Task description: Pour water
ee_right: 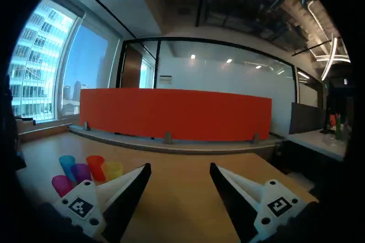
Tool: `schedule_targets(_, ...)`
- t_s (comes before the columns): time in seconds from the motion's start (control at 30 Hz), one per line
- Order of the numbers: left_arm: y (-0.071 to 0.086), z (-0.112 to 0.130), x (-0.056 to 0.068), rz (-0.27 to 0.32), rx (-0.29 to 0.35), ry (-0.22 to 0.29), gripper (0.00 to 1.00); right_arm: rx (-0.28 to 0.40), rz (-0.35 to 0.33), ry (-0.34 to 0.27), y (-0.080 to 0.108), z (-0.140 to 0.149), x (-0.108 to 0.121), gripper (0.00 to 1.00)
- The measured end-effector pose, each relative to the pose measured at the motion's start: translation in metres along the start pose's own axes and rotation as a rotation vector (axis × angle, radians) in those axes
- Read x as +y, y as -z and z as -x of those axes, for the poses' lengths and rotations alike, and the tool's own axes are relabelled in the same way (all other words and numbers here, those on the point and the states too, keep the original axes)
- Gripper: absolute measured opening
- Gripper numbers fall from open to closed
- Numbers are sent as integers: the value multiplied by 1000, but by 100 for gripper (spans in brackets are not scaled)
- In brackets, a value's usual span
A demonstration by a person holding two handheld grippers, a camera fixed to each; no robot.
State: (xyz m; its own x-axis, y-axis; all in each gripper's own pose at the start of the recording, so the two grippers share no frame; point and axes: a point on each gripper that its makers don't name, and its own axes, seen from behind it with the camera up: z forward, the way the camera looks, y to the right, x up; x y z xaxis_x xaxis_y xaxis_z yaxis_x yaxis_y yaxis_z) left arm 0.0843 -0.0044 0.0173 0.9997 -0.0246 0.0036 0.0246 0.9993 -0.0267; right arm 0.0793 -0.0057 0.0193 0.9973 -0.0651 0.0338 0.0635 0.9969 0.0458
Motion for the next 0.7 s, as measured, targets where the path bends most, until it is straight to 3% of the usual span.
schedule_targets(0.4,-12,-56,-10,3,10,-24,86,-6,-20,-7,-5,-56,4,100)
schedule_targets(0.7,-18,-79,-8,33,-4,-21,86,0,-51,-21,-7,-85,-4,99)
